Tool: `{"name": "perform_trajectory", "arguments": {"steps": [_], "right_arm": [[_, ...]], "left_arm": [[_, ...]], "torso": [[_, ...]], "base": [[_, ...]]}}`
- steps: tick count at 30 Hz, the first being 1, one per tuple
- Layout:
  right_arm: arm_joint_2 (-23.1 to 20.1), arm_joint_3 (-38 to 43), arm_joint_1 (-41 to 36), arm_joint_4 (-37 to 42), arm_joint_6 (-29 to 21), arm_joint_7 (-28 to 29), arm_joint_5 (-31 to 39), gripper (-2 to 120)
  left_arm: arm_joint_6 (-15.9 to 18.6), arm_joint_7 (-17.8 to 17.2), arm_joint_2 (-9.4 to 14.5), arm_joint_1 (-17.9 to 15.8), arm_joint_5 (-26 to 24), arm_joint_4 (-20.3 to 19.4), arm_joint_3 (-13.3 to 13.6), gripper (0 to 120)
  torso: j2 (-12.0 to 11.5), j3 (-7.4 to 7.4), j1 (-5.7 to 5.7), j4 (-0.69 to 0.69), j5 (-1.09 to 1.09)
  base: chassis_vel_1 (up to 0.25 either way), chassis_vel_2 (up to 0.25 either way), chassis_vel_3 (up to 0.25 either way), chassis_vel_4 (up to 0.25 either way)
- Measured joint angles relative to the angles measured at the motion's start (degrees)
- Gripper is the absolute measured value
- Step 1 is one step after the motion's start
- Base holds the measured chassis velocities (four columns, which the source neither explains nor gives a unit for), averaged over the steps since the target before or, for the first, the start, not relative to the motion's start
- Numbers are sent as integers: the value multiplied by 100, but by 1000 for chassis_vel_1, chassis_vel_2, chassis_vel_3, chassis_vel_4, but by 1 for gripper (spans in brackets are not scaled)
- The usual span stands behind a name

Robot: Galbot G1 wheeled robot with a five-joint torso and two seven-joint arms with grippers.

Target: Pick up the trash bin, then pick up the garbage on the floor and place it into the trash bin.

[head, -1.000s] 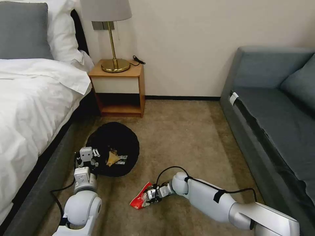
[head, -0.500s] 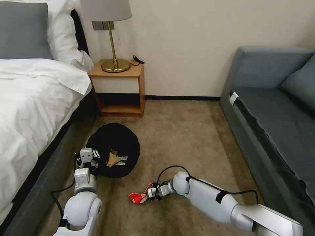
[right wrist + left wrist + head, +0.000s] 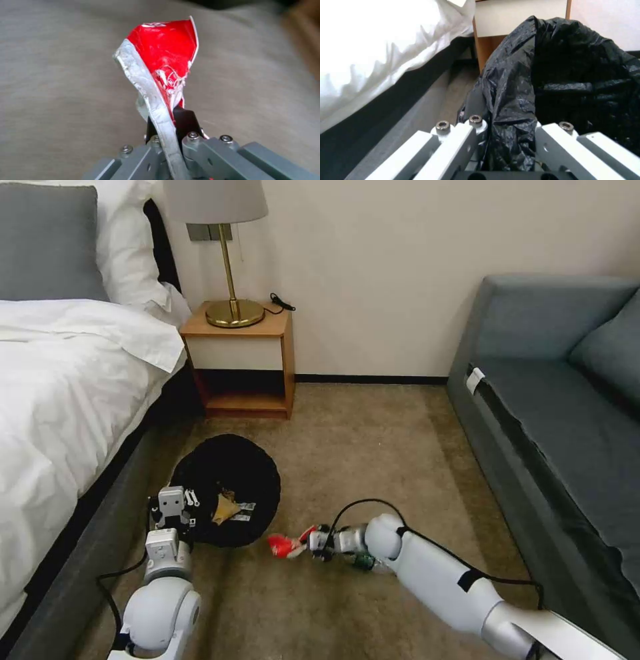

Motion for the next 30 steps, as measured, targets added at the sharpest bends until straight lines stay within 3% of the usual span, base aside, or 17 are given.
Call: {"name": "perform_trajectory", "arguments": {"steps": [5, 11, 17, 21, 22, 26, 30], "right_arm": [[1, 1526, -289, 121, -42, 239, 139, 0], [-50, 2565, -612, 524, -139, 720, 788, 0], [-104, 2719, -935, 1245, -387, 1028, 1821, 0], [-38, 2406, -1264, 2307, -969, 1447, 3378, 0], [-38, 2406, -1264, 2307, -969, 1447, 3378, 0], [197, 1869, -1397, 3099, -1465, 2003, 4824, 0], [424, 1530, -1535, 3321, -1629, 2184, 5256, 0]], "left_arm": [[-5, 0, 64, 62, -3, -61, -6, 4], [-26, 5, 81, 98, 7, -86, 56, 4], [-35, 55, 74, 103, 58, -115, 151, 4], [-72, 138, 105, 86, 93, -174, 229, 4], [-72, 138, 105, 86, 93, -174, 229, 4], [-208, 246, 103, 77, 113, -199, 289, 4], [-322, 307, 91, 81, 157, -190, 331, 4]], "torso": [[0, 0, 0, -1, -2], [0, 0, 0, -2, 0], [0, 0, 0, -1, -1], [0, 0, 0, -2, -1], [0, 0, 0, -2, -1], [0, 0, 0, 1, -2], [0, 0, 0, 0, -2]], "base": [[0, 0, 0, 0], [0, 0, 0, 0], [0, 0, 0, 0], [0, 0, 0, 0], [0, 0, 0, 0], [0, 0, 0, 0], [0, 0, 0, 0]]}}
